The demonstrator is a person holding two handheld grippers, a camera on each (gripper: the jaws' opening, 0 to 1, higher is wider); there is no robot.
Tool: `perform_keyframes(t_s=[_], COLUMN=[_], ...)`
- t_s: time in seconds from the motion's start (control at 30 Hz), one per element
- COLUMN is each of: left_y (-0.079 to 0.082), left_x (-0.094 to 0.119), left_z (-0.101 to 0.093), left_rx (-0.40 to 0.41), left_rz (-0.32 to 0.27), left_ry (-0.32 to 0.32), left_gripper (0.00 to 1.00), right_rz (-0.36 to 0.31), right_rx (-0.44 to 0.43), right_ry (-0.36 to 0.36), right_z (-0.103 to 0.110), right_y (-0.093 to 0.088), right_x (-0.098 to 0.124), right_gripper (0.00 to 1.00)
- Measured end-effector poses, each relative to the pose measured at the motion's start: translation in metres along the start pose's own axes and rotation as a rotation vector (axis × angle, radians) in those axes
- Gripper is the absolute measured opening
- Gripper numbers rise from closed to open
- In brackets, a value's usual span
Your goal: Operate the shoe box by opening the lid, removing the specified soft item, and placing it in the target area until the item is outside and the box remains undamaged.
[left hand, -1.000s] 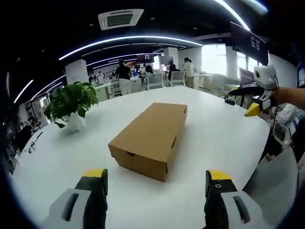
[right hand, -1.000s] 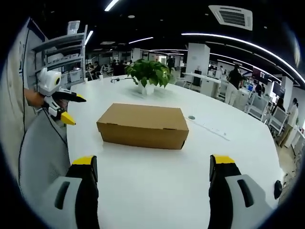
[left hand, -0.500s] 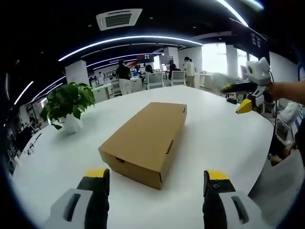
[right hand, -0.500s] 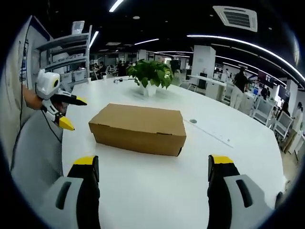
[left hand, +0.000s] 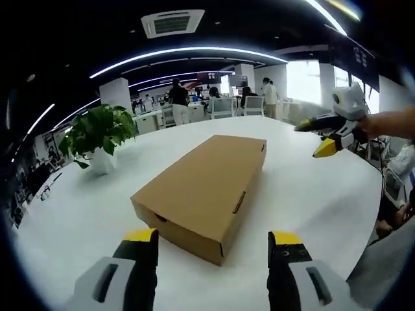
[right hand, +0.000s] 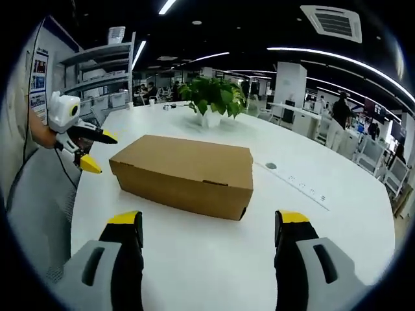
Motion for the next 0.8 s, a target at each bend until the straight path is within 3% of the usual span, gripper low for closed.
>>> perform_keyframes(t_s=[0.4,0.8], left_y=[-0.003,0.0], left_x=[-0.016,-0.033], left_z=[0.001,0.001], left_rx=[0.05,0.089], left_rz=[-0.005,0.007], left_ry=[0.074,0.101], left_gripper=[0.67,0.62], right_rz=[0.032,0.104], right_rx=[0.05,0.095], right_ry=[0.073,0.14], right_z=[-0.021,-0.038], right_y=[0.0,-0.009], right_x=[-0.044,-0.079], right_gripper=[0.71,0.6])
Point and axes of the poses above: the point that each gripper's makers call its tool centre point, and the gripper's own axes: x roughly backward along the fingers, z roughly to its left, y roughly out of its top, the point moved 9 cm from there along x, roughly backward along the fingers, and after that the axes turned 6 degrees about -y, right-handed, at the moved point
